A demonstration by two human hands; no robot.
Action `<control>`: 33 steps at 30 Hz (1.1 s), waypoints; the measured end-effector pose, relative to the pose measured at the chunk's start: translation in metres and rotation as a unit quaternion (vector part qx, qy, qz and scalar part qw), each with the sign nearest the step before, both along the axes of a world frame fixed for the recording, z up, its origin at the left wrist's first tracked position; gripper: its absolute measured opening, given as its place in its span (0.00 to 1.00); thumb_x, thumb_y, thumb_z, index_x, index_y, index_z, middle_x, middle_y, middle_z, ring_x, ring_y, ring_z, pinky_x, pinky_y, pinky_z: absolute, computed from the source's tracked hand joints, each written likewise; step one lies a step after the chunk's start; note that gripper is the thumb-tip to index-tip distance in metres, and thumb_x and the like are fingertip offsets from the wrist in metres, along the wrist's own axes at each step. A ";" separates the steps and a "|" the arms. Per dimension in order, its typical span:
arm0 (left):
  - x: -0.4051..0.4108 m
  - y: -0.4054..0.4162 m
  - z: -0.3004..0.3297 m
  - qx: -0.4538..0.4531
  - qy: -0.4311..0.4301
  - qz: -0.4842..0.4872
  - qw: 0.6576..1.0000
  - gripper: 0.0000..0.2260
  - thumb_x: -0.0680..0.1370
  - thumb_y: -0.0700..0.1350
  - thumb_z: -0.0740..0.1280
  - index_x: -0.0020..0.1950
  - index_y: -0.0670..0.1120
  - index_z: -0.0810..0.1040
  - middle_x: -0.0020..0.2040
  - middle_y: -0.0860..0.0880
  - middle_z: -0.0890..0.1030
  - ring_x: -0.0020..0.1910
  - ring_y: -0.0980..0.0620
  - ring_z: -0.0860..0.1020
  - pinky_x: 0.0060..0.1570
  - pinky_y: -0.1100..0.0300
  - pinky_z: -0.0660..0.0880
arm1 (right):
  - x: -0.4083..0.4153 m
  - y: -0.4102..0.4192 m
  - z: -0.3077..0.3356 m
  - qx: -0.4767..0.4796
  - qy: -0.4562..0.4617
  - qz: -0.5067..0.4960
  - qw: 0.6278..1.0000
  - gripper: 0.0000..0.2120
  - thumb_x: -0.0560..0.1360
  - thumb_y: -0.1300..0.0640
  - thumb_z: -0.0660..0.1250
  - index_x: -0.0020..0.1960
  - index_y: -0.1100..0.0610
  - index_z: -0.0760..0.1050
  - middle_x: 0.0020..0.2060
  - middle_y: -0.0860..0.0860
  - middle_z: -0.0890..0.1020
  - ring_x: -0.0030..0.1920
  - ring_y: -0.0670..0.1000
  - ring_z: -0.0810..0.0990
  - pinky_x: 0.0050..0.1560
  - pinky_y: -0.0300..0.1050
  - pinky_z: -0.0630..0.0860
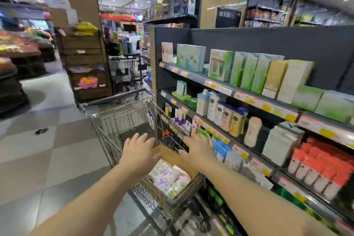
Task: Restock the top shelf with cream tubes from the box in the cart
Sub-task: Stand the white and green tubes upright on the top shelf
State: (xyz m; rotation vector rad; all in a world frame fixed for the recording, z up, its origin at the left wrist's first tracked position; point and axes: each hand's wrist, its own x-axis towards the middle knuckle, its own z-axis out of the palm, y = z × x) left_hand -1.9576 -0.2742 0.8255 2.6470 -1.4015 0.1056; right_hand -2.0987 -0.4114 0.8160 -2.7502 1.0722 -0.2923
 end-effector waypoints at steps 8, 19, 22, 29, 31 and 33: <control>0.117 -0.071 -0.050 0.027 0.048 0.039 0.998 0.30 0.79 0.64 0.57 0.77 0.52 0.60 0.79 0.49 0.57 0.78 0.44 0.52 0.76 0.45 0.50 | 0.123 -0.087 -0.058 0.048 0.026 0.033 0.998 0.28 0.79 0.40 0.57 0.76 0.49 0.61 0.74 0.52 0.63 0.76 0.55 0.56 0.76 0.59 0.49; 0.227 -0.182 -0.146 0.138 0.123 -0.001 0.983 0.27 0.78 0.62 0.60 0.73 0.48 0.68 0.73 0.49 0.69 0.71 0.48 0.66 0.71 0.53 0.63 | 0.196 -0.201 -0.156 0.146 0.107 -0.023 0.983 0.26 0.77 0.38 0.60 0.69 0.51 0.70 0.65 0.52 0.74 0.68 0.55 0.68 0.69 0.49 0.64; 0.252 -0.215 -0.180 0.166 0.148 -0.030 0.974 0.27 0.78 0.62 0.60 0.71 0.48 0.70 0.72 0.48 0.70 0.70 0.48 0.68 0.69 0.54 0.65 | 0.204 -0.217 -0.181 0.172 0.113 -0.065 0.976 0.23 0.76 0.39 0.61 0.67 0.49 0.71 0.63 0.51 0.76 0.66 0.55 0.70 0.65 0.48 0.66; 0.270 -0.268 -0.294 0.295 0.261 -0.132 0.910 0.24 0.77 0.61 0.62 0.70 0.51 0.70 0.68 0.49 0.74 0.65 0.47 0.73 0.62 0.51 0.72 | 0.187 -0.209 -0.247 0.253 0.112 -0.227 0.934 0.18 0.74 0.38 0.63 0.57 0.48 0.77 0.52 0.48 0.81 0.58 0.54 0.78 0.52 0.48 0.75; 0.261 -0.273 -0.328 0.344 0.285 -0.167 0.879 0.24 0.78 0.60 0.62 0.70 0.50 0.70 0.68 0.48 0.74 0.65 0.47 0.73 0.61 0.52 0.72 | 0.183 -0.200 -0.262 0.273 0.116 -0.252 0.921 0.19 0.77 0.42 0.63 0.64 0.49 0.75 0.58 0.49 0.79 0.62 0.54 0.75 0.59 0.48 0.73; 0.249 -0.273 -0.360 0.381 0.312 -0.184 0.851 0.25 0.78 0.60 0.62 0.71 0.50 0.68 0.68 0.48 0.74 0.65 0.47 0.73 0.61 0.54 0.72 | 0.181 -0.192 -0.280 0.289 0.115 -0.277 0.909 0.19 0.78 0.44 0.63 0.67 0.48 0.73 0.60 0.49 0.78 0.63 0.53 0.73 0.61 0.48 0.72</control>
